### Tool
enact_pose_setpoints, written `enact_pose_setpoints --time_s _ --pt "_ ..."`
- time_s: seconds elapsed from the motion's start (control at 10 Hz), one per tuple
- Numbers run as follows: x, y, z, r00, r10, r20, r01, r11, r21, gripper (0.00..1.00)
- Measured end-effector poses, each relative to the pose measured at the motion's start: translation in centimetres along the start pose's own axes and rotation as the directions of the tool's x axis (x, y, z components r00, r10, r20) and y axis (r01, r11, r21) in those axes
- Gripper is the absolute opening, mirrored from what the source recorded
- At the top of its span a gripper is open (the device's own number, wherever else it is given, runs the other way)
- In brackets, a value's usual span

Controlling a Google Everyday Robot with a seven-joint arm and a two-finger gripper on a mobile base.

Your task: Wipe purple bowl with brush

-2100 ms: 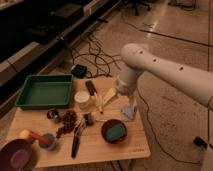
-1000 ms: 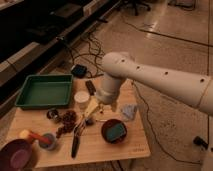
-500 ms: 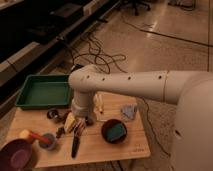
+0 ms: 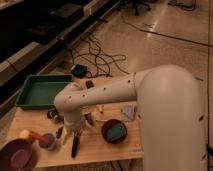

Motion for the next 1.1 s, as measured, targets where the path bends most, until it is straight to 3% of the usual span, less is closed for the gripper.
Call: enact_pose_setpoints --time_s 0.3,0.9,1.1 --pt "-1.0 -0.3 0.3 0.998 0.021 0.055 -0.023 0.999 0.039 0.8" --pt "-1.1 -0.2 0.3 0.998 0.018 0.063 -0.02 0.999 0.035 0.8" --pt "-0.8 -0.7 1.3 0.998 0.025 0.066 -0.027 0.999 0.031 0.8"
